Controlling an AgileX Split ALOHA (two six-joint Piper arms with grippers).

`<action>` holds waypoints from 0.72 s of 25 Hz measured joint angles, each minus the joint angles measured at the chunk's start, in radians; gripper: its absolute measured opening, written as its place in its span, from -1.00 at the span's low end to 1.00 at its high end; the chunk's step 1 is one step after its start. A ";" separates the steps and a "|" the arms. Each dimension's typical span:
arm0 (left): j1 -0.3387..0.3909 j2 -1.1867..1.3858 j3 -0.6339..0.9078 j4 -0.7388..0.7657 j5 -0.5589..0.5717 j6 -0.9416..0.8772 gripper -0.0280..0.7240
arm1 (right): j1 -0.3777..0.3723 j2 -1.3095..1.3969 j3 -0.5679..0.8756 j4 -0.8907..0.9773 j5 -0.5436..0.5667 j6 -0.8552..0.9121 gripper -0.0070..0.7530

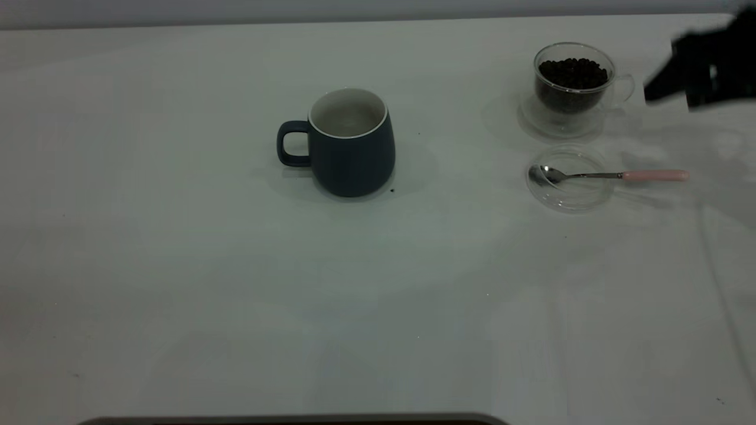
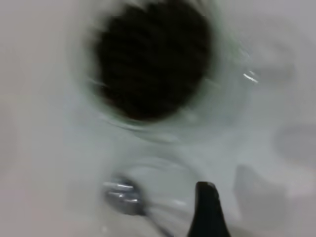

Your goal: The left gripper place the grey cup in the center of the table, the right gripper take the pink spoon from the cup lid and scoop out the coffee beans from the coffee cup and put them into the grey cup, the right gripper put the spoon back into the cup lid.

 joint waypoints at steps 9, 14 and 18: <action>0.000 0.000 0.000 0.000 0.000 0.000 0.58 | 0.153 -0.537 0.331 -0.643 0.125 0.739 0.54; 0.000 0.000 0.000 0.000 0.000 0.000 0.58 | 0.153 -0.782 0.395 -1.127 0.463 1.252 0.54; 0.000 0.000 0.000 0.000 0.000 0.000 0.58 | 0.153 -0.964 0.431 -1.298 0.671 1.430 0.54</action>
